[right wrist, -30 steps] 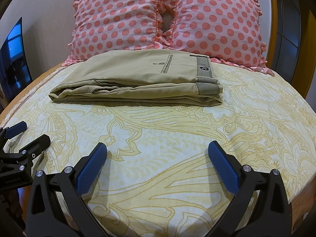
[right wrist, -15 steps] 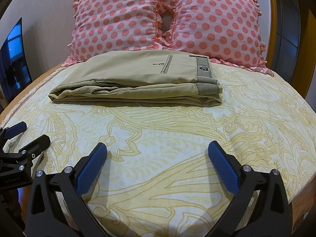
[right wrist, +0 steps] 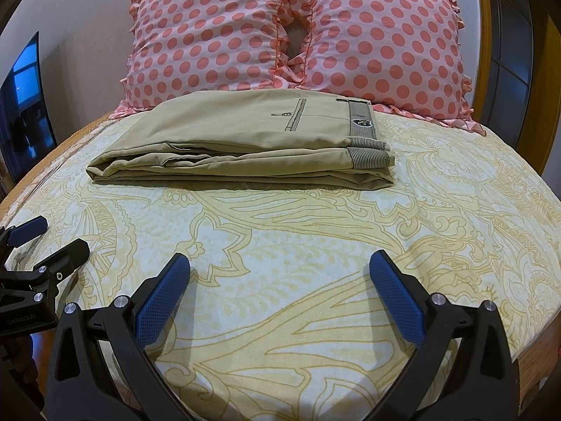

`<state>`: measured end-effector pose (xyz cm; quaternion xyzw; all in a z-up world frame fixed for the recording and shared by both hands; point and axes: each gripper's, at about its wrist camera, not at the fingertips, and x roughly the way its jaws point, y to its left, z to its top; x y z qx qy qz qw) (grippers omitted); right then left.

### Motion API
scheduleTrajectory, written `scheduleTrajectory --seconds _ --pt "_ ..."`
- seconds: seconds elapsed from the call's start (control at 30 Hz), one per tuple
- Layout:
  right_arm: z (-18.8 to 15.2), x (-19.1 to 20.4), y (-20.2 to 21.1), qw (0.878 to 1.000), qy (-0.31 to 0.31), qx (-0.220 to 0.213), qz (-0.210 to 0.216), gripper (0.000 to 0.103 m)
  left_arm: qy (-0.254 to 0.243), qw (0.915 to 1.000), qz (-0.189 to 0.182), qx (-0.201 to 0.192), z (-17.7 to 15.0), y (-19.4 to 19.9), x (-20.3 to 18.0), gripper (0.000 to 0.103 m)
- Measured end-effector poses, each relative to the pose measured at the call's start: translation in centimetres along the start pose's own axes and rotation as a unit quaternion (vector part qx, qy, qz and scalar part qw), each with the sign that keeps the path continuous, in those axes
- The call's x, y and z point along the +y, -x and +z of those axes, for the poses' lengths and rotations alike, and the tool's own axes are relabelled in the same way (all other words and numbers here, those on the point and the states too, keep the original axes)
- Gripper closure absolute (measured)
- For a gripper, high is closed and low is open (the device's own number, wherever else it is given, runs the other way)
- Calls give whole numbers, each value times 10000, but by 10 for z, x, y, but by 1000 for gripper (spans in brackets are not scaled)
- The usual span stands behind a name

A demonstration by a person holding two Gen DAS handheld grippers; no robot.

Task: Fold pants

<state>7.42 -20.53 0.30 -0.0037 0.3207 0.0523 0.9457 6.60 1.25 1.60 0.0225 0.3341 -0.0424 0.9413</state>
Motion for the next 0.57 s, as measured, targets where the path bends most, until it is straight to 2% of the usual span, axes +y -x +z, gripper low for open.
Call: scheduleTrajectory --seconds 0.57 --pt "1 0 -1 10000 -1 -13 1 1 4 10000 2 -6 2 -2 1 2"
